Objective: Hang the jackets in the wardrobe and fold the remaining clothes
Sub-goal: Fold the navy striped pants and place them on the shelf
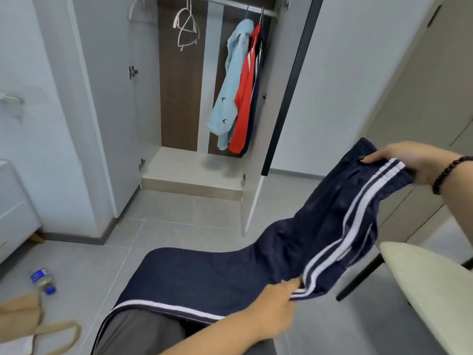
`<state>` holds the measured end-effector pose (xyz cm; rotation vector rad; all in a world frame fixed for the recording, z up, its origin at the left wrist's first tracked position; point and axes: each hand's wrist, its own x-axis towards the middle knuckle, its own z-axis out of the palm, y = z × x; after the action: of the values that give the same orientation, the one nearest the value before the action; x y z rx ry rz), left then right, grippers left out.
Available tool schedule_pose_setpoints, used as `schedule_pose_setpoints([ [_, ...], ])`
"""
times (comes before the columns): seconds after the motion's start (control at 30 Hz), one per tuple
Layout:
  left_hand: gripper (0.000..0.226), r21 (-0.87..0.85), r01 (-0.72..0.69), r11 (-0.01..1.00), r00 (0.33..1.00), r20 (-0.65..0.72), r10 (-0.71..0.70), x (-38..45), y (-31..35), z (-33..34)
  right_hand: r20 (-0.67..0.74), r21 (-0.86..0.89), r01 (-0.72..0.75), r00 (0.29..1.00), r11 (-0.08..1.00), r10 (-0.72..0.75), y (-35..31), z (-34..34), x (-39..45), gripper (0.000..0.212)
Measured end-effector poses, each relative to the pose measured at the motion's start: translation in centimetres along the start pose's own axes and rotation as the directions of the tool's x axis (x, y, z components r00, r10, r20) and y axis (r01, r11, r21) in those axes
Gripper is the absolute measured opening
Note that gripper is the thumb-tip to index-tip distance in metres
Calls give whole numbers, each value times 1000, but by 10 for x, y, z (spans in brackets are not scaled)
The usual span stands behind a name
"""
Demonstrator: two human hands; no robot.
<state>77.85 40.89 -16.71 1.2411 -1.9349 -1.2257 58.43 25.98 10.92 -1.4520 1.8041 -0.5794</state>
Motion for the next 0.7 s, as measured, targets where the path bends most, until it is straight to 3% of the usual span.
schedule_pose_setpoints([
  [0.17,72,-12,77,997,982,174,-74,-16,-16,-4,18,-246,44,999,968,-40,-18,49,-21,22],
  [0.23,70,-64,134,989,987,96,-128,-30,-33,-28,57,-273,91,995,958,-78,-28,82,-24,21],
  [0.3,55,-200,149,968,982,-84,-168,-50,-52,-60,94,-283,147,988,948,-125,-36,119,-24,20],
  [0.4,43,-299,172,939,873,-394,-286,-83,-88,-111,169,-259,221,969,940,-181,-44,180,-22,19],
  [0.47,40,-324,195,926,776,-526,-347,-106,-113,-140,248,-242,265,947,934,-204,-47,226,-22,15],
  [0.57,38,-382,198,903,672,-618,-408,-128,-142,-169,332,-218,305,916,927,-223,-47,297,-27,19],
  [0.7,35,-573,187,798,590,-584,-558,-143,-177,-187,401,-181,340,883,923,-246,-42,383,-42,23],
])
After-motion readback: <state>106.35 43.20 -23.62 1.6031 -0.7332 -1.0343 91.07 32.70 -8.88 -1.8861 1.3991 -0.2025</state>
